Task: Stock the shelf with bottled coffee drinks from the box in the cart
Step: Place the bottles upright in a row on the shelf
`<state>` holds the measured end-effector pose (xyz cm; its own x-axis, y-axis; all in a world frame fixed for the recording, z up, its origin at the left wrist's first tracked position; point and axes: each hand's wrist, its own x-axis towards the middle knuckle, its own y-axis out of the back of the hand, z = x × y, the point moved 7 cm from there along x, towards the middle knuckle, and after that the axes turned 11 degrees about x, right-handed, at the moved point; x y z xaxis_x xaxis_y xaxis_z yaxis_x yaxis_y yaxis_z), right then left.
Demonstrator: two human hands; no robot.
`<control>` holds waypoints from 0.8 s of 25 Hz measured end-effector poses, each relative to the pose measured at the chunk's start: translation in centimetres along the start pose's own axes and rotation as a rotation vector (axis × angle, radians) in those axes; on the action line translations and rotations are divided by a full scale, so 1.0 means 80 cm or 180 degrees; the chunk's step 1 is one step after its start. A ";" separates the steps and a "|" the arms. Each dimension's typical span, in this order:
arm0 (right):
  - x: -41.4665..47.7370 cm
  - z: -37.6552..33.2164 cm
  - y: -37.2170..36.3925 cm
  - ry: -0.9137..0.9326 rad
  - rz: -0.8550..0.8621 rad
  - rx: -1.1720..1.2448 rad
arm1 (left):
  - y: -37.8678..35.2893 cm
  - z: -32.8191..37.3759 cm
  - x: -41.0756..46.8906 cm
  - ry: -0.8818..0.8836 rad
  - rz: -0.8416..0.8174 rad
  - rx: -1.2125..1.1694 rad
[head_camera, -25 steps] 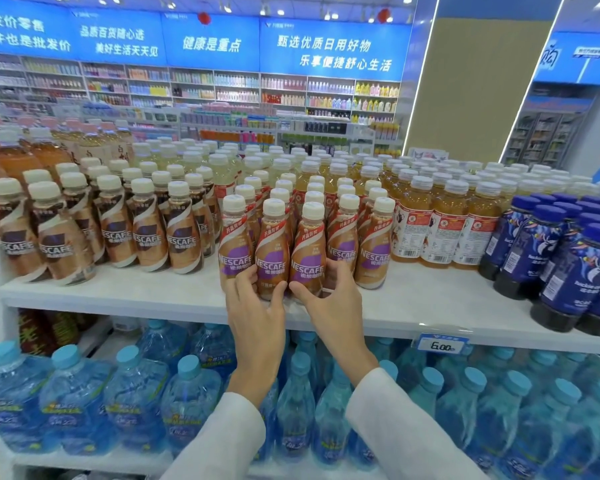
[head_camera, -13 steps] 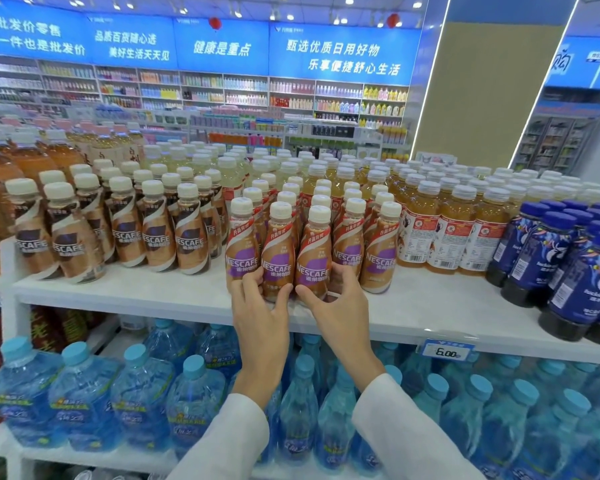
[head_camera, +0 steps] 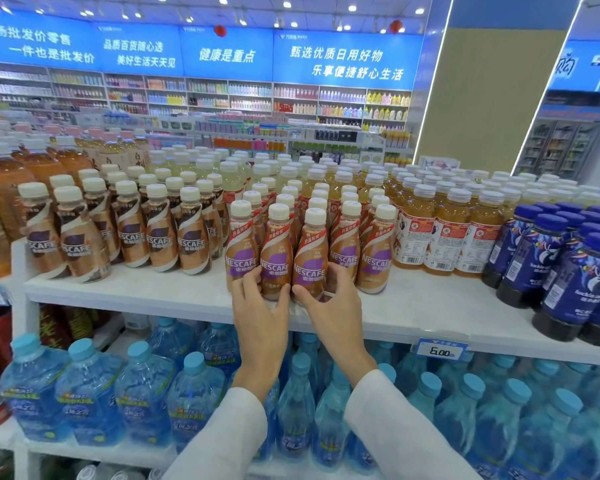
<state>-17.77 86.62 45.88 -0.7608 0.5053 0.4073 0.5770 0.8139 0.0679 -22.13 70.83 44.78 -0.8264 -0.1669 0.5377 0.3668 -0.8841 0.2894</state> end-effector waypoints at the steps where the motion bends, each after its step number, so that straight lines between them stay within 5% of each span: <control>1: -0.002 0.000 0.000 -0.0037 -0.0029 -0.0021 | 0.001 0.000 -0.002 0.0031 -0.0020 0.0001; 12: -0.123 0.007 0.016 -0.0257 -0.0442 0.0387 | 0.092 -0.058 -0.094 0.0568 -0.0275 0.0145; 20: -0.274 0.089 -0.050 -0.0950 -0.1055 0.0627 | 0.273 -0.179 -0.268 0.2019 0.0324 0.0530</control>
<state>-5.55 74.32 30.16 -0.9626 0.2465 0.1121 0.2440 0.9691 -0.0356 -2.52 48.86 28.21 -0.8567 -0.5157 0.0133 0.4756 -0.7795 0.4077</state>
